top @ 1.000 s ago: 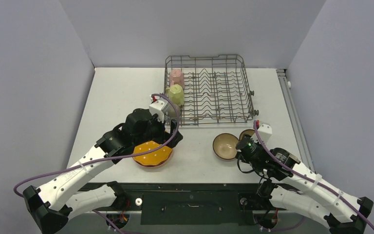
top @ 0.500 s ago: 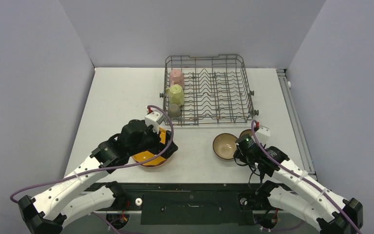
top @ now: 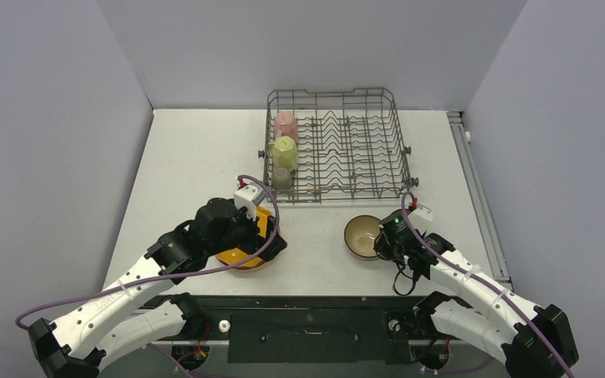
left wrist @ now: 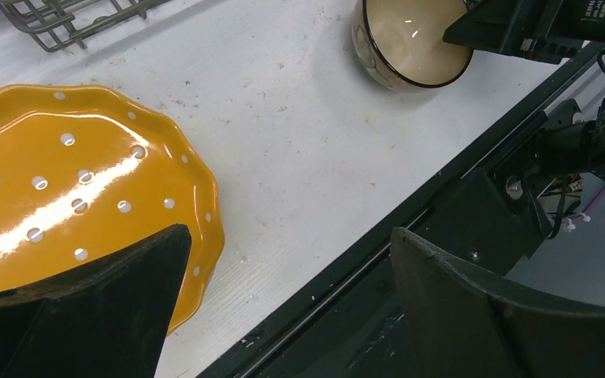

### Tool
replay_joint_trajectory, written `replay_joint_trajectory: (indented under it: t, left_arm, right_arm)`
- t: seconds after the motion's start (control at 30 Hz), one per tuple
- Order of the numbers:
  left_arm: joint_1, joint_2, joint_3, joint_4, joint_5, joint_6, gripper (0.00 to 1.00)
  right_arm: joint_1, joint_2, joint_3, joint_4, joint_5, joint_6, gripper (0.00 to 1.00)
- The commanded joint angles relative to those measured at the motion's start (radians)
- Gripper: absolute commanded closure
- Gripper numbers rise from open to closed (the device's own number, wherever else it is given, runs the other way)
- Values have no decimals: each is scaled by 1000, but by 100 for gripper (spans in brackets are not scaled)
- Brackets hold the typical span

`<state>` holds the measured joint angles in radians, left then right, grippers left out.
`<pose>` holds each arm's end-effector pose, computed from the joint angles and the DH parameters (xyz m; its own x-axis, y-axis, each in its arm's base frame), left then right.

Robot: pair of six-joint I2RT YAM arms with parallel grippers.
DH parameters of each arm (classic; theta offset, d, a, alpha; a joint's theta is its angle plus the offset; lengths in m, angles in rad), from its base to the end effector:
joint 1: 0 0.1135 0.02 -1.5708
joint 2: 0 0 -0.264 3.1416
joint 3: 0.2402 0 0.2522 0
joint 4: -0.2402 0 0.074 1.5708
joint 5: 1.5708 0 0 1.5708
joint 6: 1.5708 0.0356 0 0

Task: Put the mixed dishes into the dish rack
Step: Pick up the bowl from the center of the board.

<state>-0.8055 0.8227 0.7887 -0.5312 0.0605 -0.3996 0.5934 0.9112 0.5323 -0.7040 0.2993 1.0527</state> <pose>0.1230 -0.1311 0.3000 -0.6356 0.1011 -0.7654 0.5514 0.7533 -0.3584 0.1374 0.0800 0.1918 -0.7273 0.5108 -0.4584 0.4284 0.8597 0.2783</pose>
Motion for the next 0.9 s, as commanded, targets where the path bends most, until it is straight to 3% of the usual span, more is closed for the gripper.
replay_joint_trajectory:
  t: [0.0,0.33,0.47,0.63,0.87]
  left_arm:
    - [-6,-28,-8,17,4,-18,4]
    - [-5,-29,-13,9,-12,-21,4]
    - [-5,-29,-12,2,-23,-21,4]
    - [-6,-35,-16,2,-24,-22,4]
    - [-5,-40,-18,7,-11,-18,4]
  right_arm:
    - [-20,30,-20,87,-22,12,57]
    - [-37,57,-64,146,-56,11,70]
    - [-38,58,-70,154,-61,8,80]
    - [-38,63,-76,170,-78,4,100]
    - [-38,58,-78,183,-96,-4,100]
